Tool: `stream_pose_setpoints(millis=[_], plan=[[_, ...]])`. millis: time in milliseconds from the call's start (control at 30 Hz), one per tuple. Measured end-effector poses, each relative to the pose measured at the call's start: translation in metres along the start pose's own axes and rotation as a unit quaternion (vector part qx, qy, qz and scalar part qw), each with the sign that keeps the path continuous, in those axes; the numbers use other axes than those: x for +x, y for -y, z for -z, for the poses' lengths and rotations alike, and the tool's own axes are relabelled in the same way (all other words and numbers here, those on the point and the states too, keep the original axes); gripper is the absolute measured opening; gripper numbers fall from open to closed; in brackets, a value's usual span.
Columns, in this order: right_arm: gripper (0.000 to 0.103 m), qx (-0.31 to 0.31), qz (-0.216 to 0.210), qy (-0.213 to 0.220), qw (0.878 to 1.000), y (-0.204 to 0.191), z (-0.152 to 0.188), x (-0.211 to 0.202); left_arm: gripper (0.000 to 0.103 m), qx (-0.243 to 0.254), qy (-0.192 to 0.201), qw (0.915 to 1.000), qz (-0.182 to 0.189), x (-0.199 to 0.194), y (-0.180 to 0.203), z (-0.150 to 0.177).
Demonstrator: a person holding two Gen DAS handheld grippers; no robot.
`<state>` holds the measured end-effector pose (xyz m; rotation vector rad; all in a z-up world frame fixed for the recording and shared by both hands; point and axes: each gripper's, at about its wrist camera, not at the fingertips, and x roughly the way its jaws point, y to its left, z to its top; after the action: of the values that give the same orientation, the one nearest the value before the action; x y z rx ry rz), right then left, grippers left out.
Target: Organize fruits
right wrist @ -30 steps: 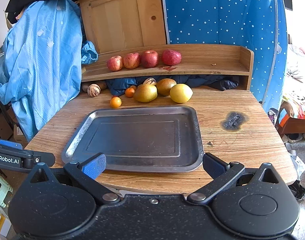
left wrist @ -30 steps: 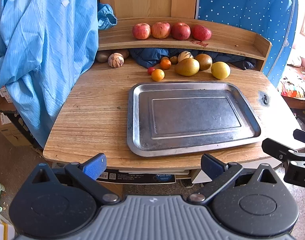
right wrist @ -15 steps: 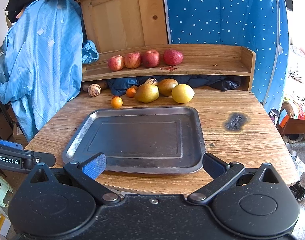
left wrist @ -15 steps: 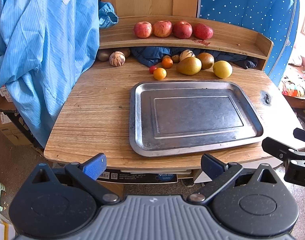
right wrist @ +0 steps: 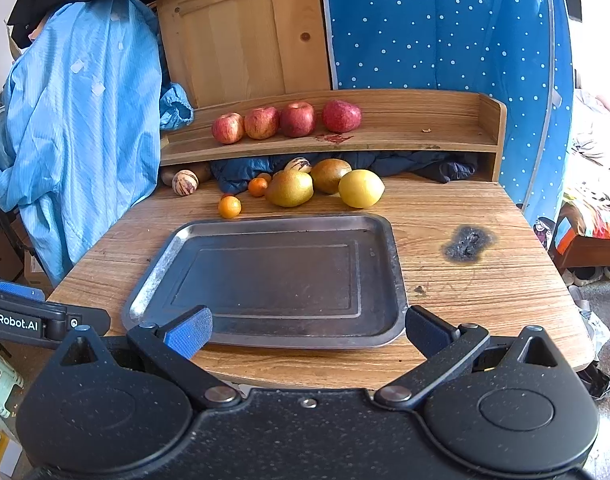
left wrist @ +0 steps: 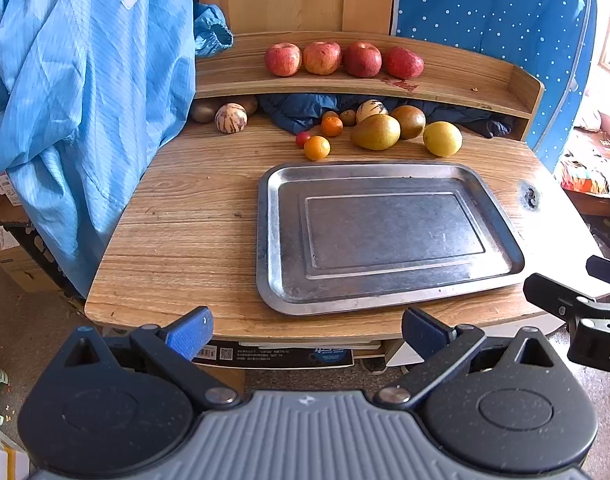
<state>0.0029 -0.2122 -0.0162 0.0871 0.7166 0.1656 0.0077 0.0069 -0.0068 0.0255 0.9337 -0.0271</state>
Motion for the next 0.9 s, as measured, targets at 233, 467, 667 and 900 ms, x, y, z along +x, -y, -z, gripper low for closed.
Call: stream_pose_setpoints(millis=[233, 467, 667, 900], plan=[[0.102, 0.002, -0.005, -0.002, 1.0, 0.003, -0.004, 0.002, 0.102, 0.001, -0.001, 1.0, -0.001, -0.001, 0.001, -0.001], [0.102, 0.003, -0.015, 0.0, 1.0, 0.002, -0.012, 0.01, 0.102, 0.001, -0.005, 1.0, -0.006, 0.001, 0.002, -0.007], [0.102, -0.009, -0.013, 0.007, 1.0, 0.0, -0.025, 0.027, 0.102, -0.008, -0.008, 0.9999, -0.012, 0.008, -0.006, -0.016], [0.102, -0.013, -0.005, -0.003, 1.0, -0.008, -0.045, 0.067, 0.102, -0.031, -0.022, 0.9993, -0.001, 0.037, -0.024, -0.039]])
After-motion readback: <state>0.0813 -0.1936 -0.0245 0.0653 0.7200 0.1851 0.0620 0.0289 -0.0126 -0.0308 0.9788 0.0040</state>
